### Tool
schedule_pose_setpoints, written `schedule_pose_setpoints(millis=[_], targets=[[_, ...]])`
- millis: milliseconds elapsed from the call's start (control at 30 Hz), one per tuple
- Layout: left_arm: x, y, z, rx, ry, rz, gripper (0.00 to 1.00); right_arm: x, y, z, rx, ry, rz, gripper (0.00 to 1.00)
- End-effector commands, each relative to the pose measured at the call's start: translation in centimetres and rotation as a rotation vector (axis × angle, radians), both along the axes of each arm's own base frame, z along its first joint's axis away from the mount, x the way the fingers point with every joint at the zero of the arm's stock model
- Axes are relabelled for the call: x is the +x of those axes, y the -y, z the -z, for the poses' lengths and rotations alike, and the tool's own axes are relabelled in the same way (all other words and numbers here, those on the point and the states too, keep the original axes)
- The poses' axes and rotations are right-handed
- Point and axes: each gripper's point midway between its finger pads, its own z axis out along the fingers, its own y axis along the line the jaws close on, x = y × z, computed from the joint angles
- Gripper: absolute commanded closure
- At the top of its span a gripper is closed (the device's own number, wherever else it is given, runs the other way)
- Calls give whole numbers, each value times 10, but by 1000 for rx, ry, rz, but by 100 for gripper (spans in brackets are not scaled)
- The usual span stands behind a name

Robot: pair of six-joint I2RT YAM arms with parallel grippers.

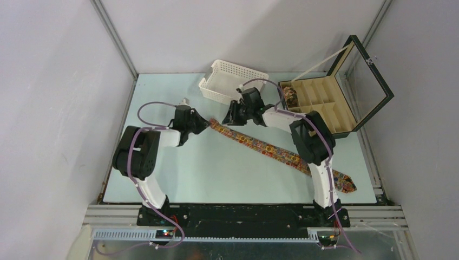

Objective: Roll the ties
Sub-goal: Roll the tie at the center of the board.

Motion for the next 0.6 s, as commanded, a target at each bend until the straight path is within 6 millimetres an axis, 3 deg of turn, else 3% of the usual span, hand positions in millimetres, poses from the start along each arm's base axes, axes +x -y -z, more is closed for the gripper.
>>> schedule_pose_setpoints(millis=[0, 33, 167, 567], targets=[[15, -1, -12, 70, 90, 7, 100, 18, 11, -81, 86, 211, 29, 62], [15, -1, -12, 87, 95, 3, 100, 18, 14, -93, 98, 231, 32, 62], [14, -3, -12, 171, 112, 3, 100, 13, 23, -106, 93, 256, 35, 62], [9, -4, -27, 375, 183, -1, 100, 6, 30, -92, 70, 232, 37, 63]])
